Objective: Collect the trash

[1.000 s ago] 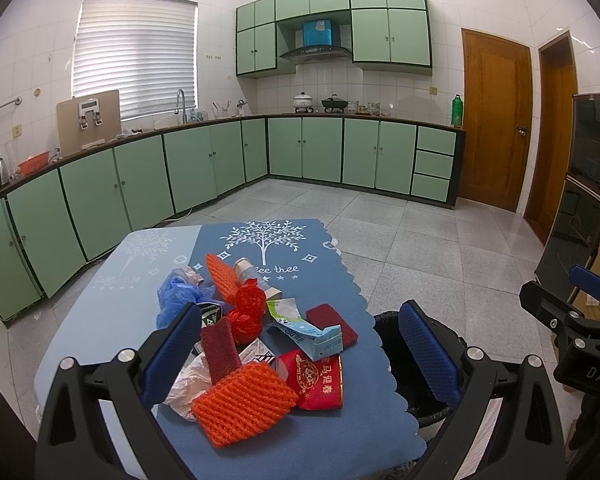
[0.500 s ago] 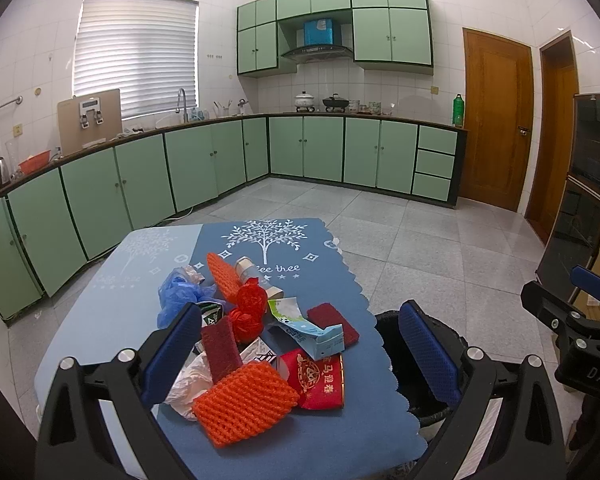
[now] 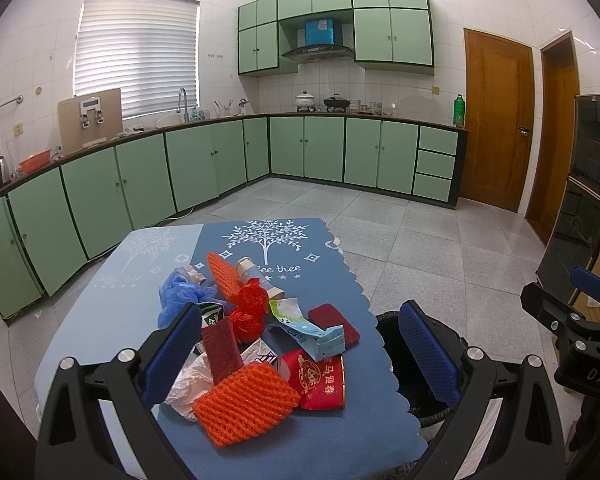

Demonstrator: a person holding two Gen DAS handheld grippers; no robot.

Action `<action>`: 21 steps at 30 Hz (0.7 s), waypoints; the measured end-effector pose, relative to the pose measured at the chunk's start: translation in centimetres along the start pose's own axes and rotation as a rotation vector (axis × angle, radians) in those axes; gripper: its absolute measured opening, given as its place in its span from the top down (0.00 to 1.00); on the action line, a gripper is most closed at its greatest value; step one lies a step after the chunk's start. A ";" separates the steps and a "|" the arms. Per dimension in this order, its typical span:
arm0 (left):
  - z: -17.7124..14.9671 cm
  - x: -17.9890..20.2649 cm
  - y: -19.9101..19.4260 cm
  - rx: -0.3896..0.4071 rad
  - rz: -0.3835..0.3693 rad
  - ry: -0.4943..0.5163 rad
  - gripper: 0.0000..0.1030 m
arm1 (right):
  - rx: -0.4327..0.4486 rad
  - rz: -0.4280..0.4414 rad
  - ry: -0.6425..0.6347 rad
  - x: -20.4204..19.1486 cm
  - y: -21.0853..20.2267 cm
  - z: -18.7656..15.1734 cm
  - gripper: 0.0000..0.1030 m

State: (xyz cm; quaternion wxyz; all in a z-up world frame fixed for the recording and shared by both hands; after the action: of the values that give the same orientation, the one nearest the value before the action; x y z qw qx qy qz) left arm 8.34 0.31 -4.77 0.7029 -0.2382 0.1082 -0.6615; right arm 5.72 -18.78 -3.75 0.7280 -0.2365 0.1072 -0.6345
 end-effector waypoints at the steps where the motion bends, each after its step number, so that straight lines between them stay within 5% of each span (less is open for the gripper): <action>1: 0.0 0.0 0.0 0.000 0.000 0.000 0.06 | -0.001 0.000 0.001 0.1 0.1 0.0 0.05; 21: 0.0 0.0 0.0 -0.002 -0.001 -0.001 0.06 | 0.004 0.003 0.010 -0.1 0.3 0.0 0.05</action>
State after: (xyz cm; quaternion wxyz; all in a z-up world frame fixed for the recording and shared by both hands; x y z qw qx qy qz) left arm 8.35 0.34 -4.74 0.7025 -0.2391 0.1083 -0.6615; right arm 5.95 -18.67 -3.89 0.7288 -0.2316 0.1101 -0.6349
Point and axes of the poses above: each gripper's, at about its wrist camera, not at the fingertips, and y roughly the way its jaws point, x to its right, z to its top, the point moved 10 cm from there along y, roughly the way its jaws point, and after that the axes turned 12 degrees about -y, right-handed, at the moved point
